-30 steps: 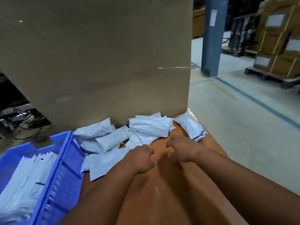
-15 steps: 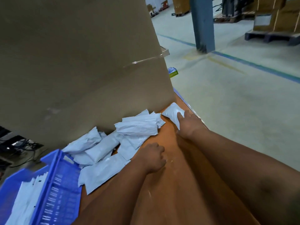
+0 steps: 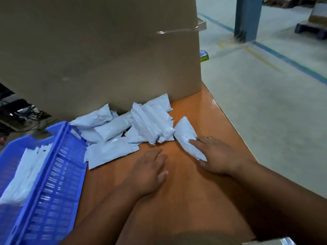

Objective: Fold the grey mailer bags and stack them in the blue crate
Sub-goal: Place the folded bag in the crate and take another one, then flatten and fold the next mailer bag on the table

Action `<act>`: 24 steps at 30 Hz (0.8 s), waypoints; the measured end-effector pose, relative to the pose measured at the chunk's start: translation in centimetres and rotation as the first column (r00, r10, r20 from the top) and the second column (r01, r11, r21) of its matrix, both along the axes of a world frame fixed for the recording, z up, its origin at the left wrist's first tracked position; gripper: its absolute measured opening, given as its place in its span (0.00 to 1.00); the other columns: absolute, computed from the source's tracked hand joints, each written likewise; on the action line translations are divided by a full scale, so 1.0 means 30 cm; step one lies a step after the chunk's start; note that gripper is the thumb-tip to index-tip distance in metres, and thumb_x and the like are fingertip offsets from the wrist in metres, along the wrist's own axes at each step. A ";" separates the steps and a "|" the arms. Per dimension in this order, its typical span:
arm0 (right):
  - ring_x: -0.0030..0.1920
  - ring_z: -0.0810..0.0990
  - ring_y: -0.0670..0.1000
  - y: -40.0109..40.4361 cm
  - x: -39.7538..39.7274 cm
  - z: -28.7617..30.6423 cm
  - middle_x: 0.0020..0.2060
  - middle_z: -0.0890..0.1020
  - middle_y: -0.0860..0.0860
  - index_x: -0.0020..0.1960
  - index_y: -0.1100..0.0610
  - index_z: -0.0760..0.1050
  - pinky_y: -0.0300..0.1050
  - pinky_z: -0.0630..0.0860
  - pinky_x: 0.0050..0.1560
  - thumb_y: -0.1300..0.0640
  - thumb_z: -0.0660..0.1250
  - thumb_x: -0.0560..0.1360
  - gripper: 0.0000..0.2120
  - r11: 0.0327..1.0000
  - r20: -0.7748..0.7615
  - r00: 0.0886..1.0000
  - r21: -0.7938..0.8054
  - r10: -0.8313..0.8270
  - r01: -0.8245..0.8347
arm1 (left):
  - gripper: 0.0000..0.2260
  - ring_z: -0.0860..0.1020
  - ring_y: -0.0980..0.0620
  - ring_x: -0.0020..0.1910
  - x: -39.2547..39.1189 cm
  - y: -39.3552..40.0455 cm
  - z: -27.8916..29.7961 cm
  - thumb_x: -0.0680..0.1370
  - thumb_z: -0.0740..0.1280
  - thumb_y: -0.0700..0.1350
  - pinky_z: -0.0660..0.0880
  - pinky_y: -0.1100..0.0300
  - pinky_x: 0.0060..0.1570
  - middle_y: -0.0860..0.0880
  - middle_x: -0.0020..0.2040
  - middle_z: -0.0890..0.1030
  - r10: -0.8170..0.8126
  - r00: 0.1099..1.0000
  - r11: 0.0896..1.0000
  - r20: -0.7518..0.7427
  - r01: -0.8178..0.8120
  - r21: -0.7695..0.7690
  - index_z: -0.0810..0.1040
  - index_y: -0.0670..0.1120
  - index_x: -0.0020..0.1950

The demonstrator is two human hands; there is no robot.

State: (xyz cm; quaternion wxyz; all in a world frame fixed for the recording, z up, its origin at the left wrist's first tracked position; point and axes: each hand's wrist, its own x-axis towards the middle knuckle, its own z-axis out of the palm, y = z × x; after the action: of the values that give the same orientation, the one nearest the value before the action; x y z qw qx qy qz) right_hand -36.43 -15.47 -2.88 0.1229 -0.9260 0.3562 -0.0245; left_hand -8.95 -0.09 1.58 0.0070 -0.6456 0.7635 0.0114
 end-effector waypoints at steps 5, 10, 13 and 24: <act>0.68 0.74 0.56 0.134 0.027 0.014 0.77 0.67 0.47 0.83 0.41 0.57 0.53 0.74 0.67 0.42 0.66 0.74 0.39 0.972 0.004 0.975 0.068 0.224 -0.224 | 0.28 0.72 0.41 0.74 0.017 0.175 -0.043 0.81 0.66 0.58 0.71 0.46 0.73 0.41 0.80 0.68 0.028 0.998 0.990 -0.059 -0.036 -0.133 0.71 0.47 0.78; 0.71 0.73 0.50 0.266 0.050 0.045 0.77 0.71 0.45 0.82 0.41 0.62 0.45 0.70 0.72 0.45 0.69 0.73 0.39 0.888 0.080 0.896 0.121 0.436 -0.443 | 0.33 0.68 0.42 0.78 0.066 0.333 -0.074 0.80 0.67 0.62 0.69 0.43 0.74 0.43 0.81 0.66 0.105 0.985 0.985 -0.138 -0.122 -0.120 0.67 0.48 0.81; 0.76 0.68 0.44 0.352 0.053 0.054 0.79 0.68 0.41 0.83 0.37 0.58 0.41 0.62 0.77 0.42 0.68 0.75 0.39 0.830 0.076 0.849 0.181 0.523 -0.528 | 0.38 0.66 0.42 0.80 0.083 0.430 -0.090 0.79 0.71 0.64 0.67 0.42 0.76 0.42 0.83 0.64 0.026 0.978 0.978 -0.208 -0.068 -0.196 0.68 0.44 0.82; 0.74 0.70 0.48 0.470 0.341 0.083 0.77 0.70 0.43 0.81 0.40 0.63 0.51 0.68 0.74 0.33 0.60 0.82 0.30 0.814 0.082 0.823 0.124 0.562 -0.568 | 0.35 0.70 0.43 0.77 0.207 0.631 -0.213 0.82 0.59 0.71 0.59 0.33 0.78 0.45 0.77 0.72 0.114 0.993 0.991 -0.045 -0.116 -0.065 0.64 0.53 0.84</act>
State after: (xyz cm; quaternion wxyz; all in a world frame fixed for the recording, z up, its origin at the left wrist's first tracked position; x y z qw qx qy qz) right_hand -26.20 -1.37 -0.38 0.1980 -0.9779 0.0638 0.0197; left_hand -2.75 18.85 -4.80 -0.0311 -0.6881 0.7250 -0.0005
